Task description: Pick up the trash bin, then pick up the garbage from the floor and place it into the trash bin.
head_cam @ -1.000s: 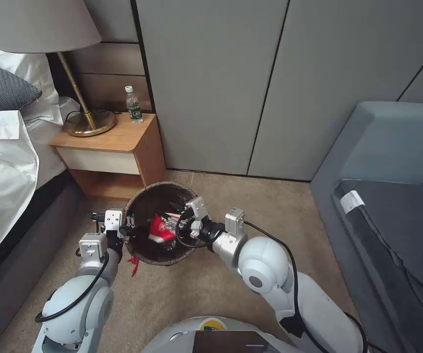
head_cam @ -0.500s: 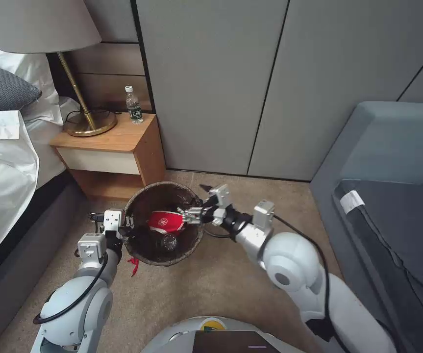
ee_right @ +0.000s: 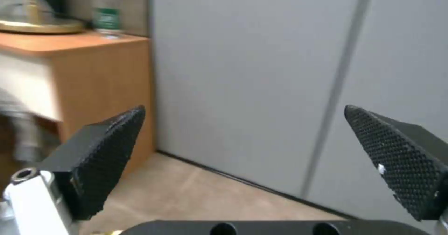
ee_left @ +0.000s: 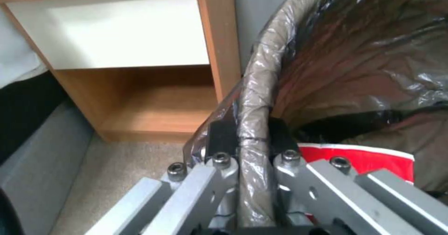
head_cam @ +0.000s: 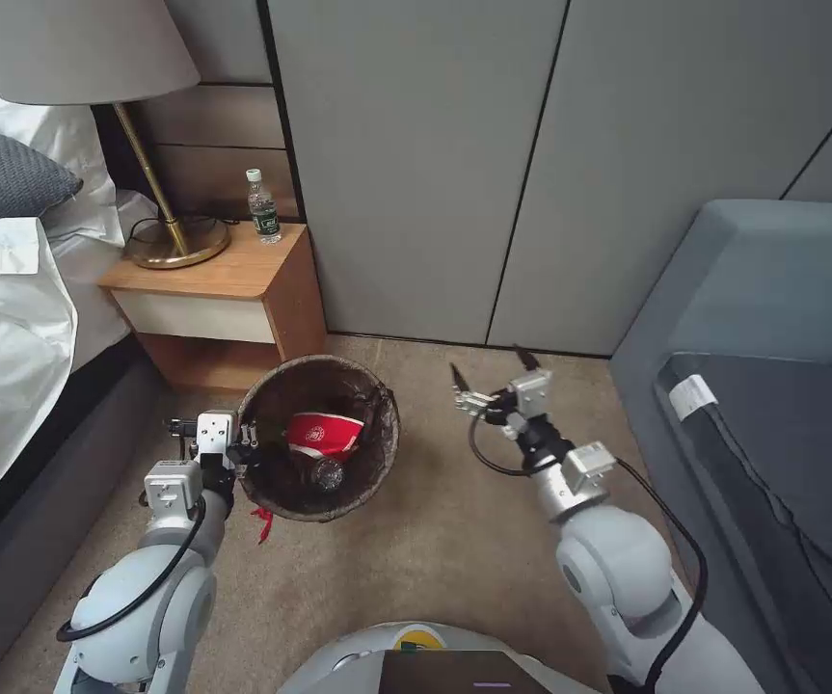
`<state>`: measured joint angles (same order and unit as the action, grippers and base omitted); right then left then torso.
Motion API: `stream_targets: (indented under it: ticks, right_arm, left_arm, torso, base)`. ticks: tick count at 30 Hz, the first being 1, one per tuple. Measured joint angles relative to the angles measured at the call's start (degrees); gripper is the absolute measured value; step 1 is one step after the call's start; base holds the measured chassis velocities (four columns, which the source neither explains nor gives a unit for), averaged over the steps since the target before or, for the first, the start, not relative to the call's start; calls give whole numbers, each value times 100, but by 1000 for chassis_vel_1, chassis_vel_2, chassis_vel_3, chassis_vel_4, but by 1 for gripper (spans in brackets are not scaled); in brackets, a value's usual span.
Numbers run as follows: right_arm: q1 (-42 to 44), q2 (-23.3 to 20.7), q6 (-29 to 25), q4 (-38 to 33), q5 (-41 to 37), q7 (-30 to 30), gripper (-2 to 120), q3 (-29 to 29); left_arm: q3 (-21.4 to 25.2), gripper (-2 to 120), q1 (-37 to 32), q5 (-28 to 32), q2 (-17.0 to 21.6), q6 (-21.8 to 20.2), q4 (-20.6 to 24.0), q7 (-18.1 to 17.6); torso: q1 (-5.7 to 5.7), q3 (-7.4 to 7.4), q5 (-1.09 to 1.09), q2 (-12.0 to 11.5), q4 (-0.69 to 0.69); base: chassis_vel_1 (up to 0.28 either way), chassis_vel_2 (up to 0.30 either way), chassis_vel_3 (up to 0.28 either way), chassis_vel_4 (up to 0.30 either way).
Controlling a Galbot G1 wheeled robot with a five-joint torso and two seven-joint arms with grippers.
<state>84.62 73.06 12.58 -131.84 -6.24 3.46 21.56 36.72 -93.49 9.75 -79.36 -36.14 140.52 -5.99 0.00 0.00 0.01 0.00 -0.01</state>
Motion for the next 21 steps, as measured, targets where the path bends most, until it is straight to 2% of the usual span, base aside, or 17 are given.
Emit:
stream_targets:
  ticks: [8,21]
  right_arm:
    - [746,538,-391,-62,195,198,100,457]
    - [996,757,-528,-165,230,285,100,623]
  left_arm:
    - [47,3,-41,141,65,-6,9,-64]
    - [93,3,-106,263,190,-48,148,-78]
  torso:
    - [0,0,-1,0,1]
    - [0,0,-1,0,1]
  base:
    - [0,0,0,0]
    - [0,0,0,0]
